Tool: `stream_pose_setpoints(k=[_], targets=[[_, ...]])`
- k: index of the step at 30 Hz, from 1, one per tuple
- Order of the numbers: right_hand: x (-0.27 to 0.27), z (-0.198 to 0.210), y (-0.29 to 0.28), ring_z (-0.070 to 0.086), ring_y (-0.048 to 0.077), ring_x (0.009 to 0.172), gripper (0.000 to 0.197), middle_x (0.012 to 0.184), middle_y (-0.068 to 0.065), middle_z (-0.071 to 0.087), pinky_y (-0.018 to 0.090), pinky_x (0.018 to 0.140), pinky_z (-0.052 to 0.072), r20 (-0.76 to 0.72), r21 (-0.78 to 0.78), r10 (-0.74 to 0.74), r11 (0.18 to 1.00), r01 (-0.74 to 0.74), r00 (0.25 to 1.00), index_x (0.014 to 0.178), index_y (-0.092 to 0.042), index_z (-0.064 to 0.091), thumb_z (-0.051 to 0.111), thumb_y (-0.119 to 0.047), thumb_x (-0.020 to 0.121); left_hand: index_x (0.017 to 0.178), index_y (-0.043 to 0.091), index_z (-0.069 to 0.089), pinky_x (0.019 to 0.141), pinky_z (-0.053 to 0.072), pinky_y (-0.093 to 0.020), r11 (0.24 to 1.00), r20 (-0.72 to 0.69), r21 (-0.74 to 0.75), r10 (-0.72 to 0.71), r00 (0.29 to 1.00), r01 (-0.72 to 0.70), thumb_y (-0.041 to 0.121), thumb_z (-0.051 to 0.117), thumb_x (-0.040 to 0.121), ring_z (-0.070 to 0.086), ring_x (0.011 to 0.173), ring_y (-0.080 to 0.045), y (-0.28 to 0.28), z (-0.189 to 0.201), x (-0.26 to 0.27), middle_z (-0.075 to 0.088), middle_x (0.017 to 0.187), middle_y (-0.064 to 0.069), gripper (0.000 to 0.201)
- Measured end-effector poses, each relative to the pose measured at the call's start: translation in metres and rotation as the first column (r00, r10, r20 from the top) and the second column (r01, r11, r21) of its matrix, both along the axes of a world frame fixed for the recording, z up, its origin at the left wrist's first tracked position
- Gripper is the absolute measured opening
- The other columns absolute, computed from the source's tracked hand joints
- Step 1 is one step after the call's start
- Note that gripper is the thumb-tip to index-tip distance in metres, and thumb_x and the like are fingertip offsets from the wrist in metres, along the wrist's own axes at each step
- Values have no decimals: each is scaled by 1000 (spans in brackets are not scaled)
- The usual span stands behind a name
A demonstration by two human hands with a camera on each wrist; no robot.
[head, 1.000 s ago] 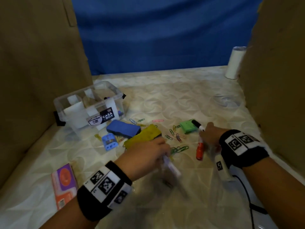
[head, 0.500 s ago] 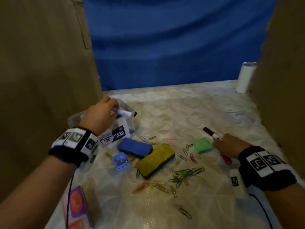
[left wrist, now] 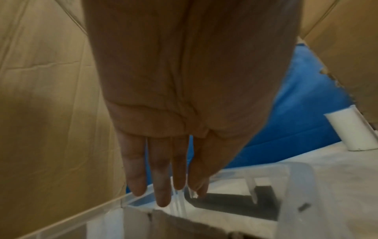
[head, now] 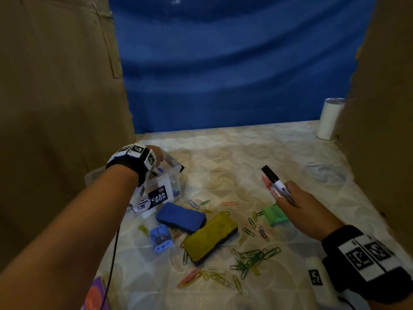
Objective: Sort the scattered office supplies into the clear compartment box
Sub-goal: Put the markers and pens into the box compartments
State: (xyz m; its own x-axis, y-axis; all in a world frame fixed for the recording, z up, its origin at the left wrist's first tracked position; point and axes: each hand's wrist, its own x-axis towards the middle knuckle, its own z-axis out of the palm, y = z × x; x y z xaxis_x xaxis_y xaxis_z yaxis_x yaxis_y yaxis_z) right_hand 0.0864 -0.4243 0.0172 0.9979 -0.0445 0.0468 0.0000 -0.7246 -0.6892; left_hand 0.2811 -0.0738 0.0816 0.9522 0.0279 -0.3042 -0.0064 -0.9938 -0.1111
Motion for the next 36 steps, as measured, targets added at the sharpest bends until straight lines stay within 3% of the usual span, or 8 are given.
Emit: stream_pose_setpoints(k=[2, 5, 7, 13, 17, 26, 32, 36], targets=[[-2, -1, -1, 54, 23, 62, 9, 74, 9, 59, 33, 54, 35, 10, 6, -2, 1000, 2, 1000, 89, -24, 46, 47, -31, 95, 86, 33, 66, 101, 38, -33, 999, -33, 31, 28, 999, -27, 6, 52, 81, 41, 133, -29, -1, 3, -5, 40, 147, -7, 30], [-3, -4, 2, 51, 23, 60, 13, 70, 7, 55, 33, 53, 34, 6, 7, 2, 1000, -2, 1000, 83, -23, 43, 47, -26, 95, 130, 11, 56, 107, 35, -34, 999, 102, 2, 35, 994, -36, 2, 43, 93, 39, 135, -30, -3, 2, -20, 39, 148, -14, 40], [-3, -7, 4, 50, 22, 59, 8, 69, 7, 55, 33, 53, 34, -7, 11, 20, 1000, -20, 1000, 90, -19, 47, 47, -25, 95, 141, 10, 43, 108, 33, -34, 996, 206, -78, 50, 977, -34, 2, 41, 96, 40, 134, -30, 1, 1, -34, 38, 148, -15, 45], [-1, -16, 24, 50, 18, 57, 17, 72, 6, 54, 30, 54, 38, 11, 47, 111, 993, -111, 994, 93, -12, 52, 48, -28, 96, 132, 26, 51, 106, 39, -45, 971, 291, -239, 84, 953, -12, 18, 37, 98, 47, 126, -31, 64, -16, -87, 41, 147, -7, 38], [6, -11, 60, 54, 23, 58, 28, 69, 11, 57, 32, 55, 39, 38, 67, 215, 974, -217, 976, 88, -14, 56, 49, -40, 95, 137, 18, 46, 109, 32, -47, 965, 462, -246, 203, 863, -95, 24, 38, 98, 41, 130, -36, 106, -46, -116, 41, 145, -14, 40], [81, 40, 187, 45, 19, 56, 32, 60, 0, 47, 29, 48, 29, 107, -49, 334, 943, -330, 937, 65, -21, 46, 54, -31, 94, 152, 15, 18, 121, 7, -45, 801, 323, -595, 313, 893, -66, 23, 29, 102, 2, 149, -25, 134, -79, -116, 4, 161, -6, 52], [155, 54, 260, 50, 19, 57, 48, 65, 3, 53, 26, 47, 32, -32, -260, 205, 943, -206, 978, 81, -11, 58, 60, -59, 82, 153, 16, 5, 121, 3, -47, 783, 276, -614, 334, 901, -102, 21, 28, 101, -6, 149, -23, 131, -78, -115, -5, 161, -3, 57], [180, 44, 282, 55, 25, 66, 39, 75, 7, 57, 28, 58, 41, -101, -410, 186, 888, -211, 977, 89, -9, 59, 65, -47, 82, 153, 14, 0, 121, -1, -45, 776, 262, -622, 337, 904, -109, 22, 27, 102, -10, 148, -23, 125, -74, -121, -10, 161, -2, 58]])
